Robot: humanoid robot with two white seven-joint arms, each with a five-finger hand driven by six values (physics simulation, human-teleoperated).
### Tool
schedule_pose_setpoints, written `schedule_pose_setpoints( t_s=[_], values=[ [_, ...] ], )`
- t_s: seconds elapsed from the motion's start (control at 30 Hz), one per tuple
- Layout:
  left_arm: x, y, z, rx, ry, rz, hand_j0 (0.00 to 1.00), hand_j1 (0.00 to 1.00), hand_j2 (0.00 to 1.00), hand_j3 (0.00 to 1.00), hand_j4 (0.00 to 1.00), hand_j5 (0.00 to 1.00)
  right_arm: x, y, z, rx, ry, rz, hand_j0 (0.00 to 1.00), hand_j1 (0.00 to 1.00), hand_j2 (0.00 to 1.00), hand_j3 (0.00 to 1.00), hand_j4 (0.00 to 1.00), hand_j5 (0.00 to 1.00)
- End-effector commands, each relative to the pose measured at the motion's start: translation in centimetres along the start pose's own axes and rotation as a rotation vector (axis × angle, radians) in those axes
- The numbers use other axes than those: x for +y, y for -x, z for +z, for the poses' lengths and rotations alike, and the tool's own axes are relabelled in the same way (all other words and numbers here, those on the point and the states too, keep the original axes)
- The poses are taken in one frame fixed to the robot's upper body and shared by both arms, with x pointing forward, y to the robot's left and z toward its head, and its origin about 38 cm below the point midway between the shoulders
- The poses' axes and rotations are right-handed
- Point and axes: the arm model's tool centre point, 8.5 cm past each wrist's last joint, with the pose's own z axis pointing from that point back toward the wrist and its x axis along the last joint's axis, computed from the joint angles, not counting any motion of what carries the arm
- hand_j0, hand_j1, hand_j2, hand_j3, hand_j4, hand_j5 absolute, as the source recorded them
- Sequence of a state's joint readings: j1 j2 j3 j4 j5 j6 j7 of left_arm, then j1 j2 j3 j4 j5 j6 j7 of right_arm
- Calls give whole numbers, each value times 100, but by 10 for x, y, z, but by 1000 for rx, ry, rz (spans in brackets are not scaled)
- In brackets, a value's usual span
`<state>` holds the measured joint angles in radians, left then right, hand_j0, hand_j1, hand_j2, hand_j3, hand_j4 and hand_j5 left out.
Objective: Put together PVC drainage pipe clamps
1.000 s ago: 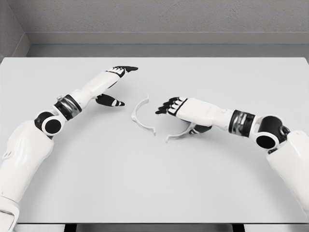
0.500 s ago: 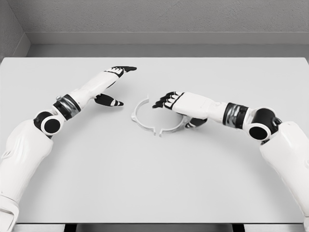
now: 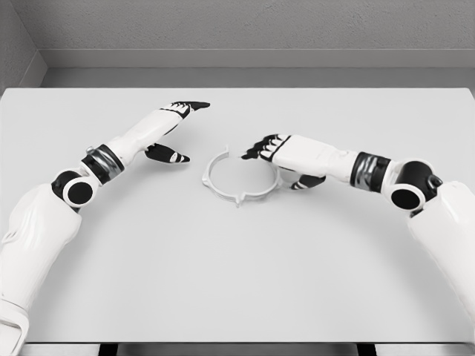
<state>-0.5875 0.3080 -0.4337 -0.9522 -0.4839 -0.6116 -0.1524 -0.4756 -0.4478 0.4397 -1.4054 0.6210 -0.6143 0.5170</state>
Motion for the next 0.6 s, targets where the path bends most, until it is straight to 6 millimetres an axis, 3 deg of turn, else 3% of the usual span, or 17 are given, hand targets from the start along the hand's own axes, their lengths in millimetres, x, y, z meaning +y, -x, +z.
schedule_pose_setpoints(
  t_s=[0.0, 0.07, 0.13, 0.27, 0.4, 0.57],
  values=[
    [1, 0, 0, 0, -6, 5, 100, 100, 100, 100, 100, 100, -39, 2, 38, 25, 74, 82, 100, 100, 100, 100, 100, 100],
    [-1, 2, 0, 7, -1, 9, 100, 100, 100, 100, 100, 100, -57, 11, 84, 90, 131, 108, 100, 100, 100, 100, 100, 100],
    [-5, 2, -1, 10, 3, 19, 100, 100, 100, 100, 100, 100, -71, 14, 111, 135, 163, 146, 100, 100, 100, 100, 100, 100],
    [-7, 0, -3, 5, 7, 18, 100, 100, 100, 100, 100, 100, -101, 27, 193, 195, 321, 66, 100, 100, 100, 100, 100, 100],
    [-10, -3, -6, -2, 7, 27, 100, 100, 100, 100, 100, 100, -70, 27, 223, 202, 387, -89, 100, 100, 100, 100, 100, 100],
    [-16, 2, 4, 11, 11, 41, 100, 100, 100, 100, 100, 100, -48, 53, 241, 260, 438, -228, 100, 100, 100, 100, 100, 100]
  ],
)
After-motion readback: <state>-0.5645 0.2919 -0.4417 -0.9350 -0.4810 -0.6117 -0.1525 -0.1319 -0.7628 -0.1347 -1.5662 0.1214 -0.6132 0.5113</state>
